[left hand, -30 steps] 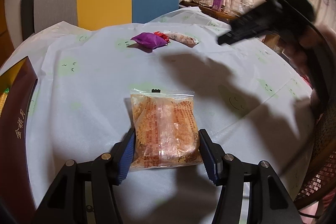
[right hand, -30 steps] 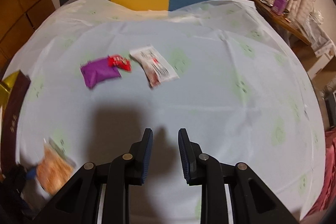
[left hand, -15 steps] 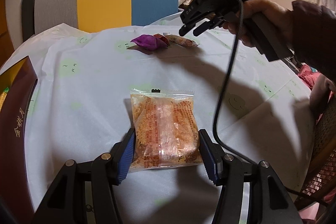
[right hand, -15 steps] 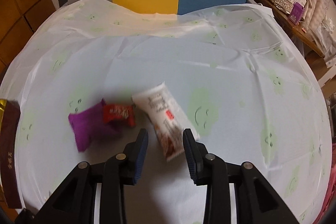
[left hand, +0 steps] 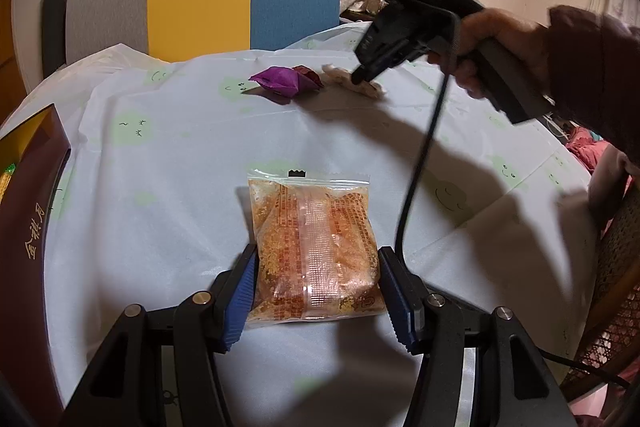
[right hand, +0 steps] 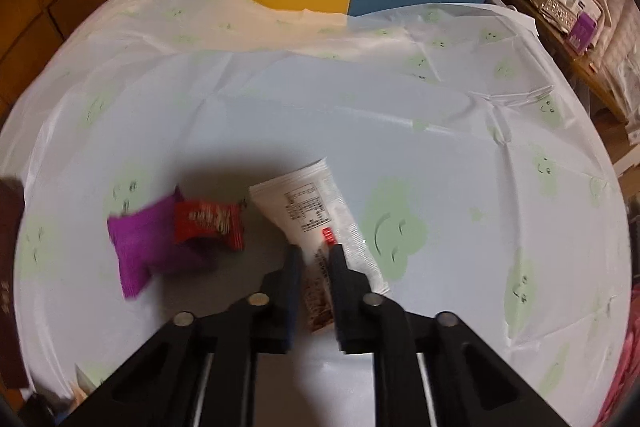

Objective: Organize snacks
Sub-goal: 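Hold the pastry bag in the left tool while the right grasps the white bar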

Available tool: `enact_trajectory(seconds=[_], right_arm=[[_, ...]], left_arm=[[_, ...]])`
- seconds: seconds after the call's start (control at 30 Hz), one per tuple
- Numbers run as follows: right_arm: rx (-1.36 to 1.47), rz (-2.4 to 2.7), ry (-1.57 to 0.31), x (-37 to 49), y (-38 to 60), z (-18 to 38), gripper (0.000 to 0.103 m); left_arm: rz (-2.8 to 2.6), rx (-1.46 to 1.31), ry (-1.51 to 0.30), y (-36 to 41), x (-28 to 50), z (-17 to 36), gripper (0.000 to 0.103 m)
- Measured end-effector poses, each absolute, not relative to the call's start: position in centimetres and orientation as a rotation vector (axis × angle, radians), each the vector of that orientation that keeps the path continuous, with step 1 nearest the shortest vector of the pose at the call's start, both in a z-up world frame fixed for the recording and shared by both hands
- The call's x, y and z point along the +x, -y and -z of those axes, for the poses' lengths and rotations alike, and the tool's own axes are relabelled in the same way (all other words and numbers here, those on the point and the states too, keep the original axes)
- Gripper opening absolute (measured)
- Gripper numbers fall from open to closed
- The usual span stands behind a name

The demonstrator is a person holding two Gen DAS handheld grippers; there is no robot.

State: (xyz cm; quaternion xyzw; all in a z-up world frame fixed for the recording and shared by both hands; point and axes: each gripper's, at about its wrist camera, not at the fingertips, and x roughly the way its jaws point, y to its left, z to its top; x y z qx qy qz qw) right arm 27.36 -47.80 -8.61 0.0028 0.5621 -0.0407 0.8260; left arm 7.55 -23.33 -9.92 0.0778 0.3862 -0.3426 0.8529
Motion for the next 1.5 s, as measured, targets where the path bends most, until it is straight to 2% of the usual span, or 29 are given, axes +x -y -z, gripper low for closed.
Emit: enact_trajectory(seconds=[0.23, 0.47, 0.53, 0.73, 1.1, 1.37, 1.5], right_arm=[[-0.019, 0.129, -1.315, 22.6, 47.6, 10.1, 0.012], [0.041, 0.097, -1.327, 17.8, 48.2, 9.9, 0.014], [0.054, 0.067, -1.341, 17.0, 48.2, 9.8, 0.030], [0.016, 0.057, -1.208, 17.5, 48.5, 7.1, 0.040], [-0.146, -0.003, -1.204, 25.4, 47.6, 8.3, 0.041], [-0.111, -0.048, -1.237, 27.1, 48.7, 9.8, 0.042], [-0.108, -0.026, -1.244, 26.0, 48.8, 9.9, 0.039]], left_arm=[[0.723, 0.157, -0.807, 23.2, 7.5, 9.9, 0.059], [0.724, 0.153, -0.807, 23.1, 7.6, 9.8, 0.059], [0.725, 0.152, -0.808, 23.0, 7.6, 9.8, 0.059], [0.722, 0.157, -0.806, 23.1, 7.5, 9.8, 0.059], [0.724, 0.152, -0.809, 23.2, 7.6, 9.8, 0.059], [0.727, 0.148, -0.811, 23.2, 7.7, 9.9, 0.060], [0.729, 0.145, -0.809, 23.1, 7.7, 9.9, 0.060]])
